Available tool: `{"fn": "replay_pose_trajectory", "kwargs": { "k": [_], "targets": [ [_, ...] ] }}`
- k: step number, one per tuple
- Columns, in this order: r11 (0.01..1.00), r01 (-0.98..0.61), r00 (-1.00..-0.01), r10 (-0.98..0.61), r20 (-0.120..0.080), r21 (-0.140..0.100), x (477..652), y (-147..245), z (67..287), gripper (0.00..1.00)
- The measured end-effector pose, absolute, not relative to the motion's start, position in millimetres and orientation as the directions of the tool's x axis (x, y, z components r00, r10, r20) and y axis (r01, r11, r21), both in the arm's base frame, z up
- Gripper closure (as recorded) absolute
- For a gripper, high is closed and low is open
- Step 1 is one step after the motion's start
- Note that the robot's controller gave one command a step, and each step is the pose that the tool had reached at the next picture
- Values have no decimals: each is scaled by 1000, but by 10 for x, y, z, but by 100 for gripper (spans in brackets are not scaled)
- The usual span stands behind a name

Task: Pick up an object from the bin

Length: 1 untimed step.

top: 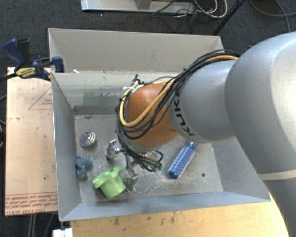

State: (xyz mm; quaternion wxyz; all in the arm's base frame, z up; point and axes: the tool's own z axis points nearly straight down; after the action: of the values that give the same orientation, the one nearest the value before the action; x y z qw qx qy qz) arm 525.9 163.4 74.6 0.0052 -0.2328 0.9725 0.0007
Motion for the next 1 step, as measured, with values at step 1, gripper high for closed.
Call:
{"fn": "replay_pose_trajectory", "kwargs": {
  "k": [1],
  "targets": [
    [671, -742, -671, -742, -5, 1, 4841, 2146, 1008, 0]
  ]
}}
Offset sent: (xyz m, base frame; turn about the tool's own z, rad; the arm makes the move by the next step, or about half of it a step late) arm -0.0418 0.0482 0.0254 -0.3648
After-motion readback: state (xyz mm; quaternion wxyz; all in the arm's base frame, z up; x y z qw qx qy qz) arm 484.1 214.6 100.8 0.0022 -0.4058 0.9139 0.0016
